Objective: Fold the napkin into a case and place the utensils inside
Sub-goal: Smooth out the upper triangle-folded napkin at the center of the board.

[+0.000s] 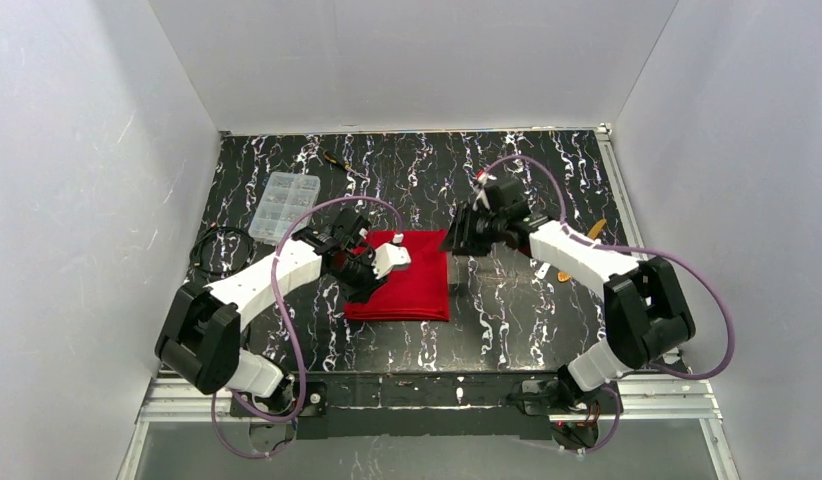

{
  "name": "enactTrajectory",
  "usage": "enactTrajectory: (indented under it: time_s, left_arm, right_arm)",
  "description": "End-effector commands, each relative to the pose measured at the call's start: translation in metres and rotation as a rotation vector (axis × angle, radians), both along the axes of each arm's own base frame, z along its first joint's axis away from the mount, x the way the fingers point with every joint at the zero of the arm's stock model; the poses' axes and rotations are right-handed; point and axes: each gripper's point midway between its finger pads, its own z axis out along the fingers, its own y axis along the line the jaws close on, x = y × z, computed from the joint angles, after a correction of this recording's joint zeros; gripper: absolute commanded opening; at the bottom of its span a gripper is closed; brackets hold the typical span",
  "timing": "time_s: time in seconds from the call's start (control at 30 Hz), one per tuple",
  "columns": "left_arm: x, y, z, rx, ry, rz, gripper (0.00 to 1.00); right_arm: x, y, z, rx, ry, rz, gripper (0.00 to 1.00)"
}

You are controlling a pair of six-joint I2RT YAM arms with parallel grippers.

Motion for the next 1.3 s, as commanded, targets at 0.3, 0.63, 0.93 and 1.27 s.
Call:
enactTrajectory:
  time_s: [0.3, 0.63, 0.93, 1.27]
  left_arm:
    - [-0.003, 0.005, 0.021, 0.011, 0.003, 0.002, 0.24]
    - [-0.004, 0.018, 0.002, 0.073, -0.002, -0.011, 0.23]
    - [-0.014, 0.043, -0.022, 0.14, 0.017, -0.034, 0.23]
    - [-0.02, 0.05, -0.045, 0.157, 0.021, -0.031, 0.23]
  right_arm:
    - [-0.131, -0.019, -0.06, -0.108, 0.223, 0.106, 0.48]
    - [-0.133, 0.006, -0.066, 0.025, 0.273, 0.168, 0.44]
    - [-0.131, 0.015, -0.075, 0.07, 0.306, 0.169, 0.42]
    - [-0.135, 0.013, -0.09, 0.05, 0.345, 0.177, 0.37]
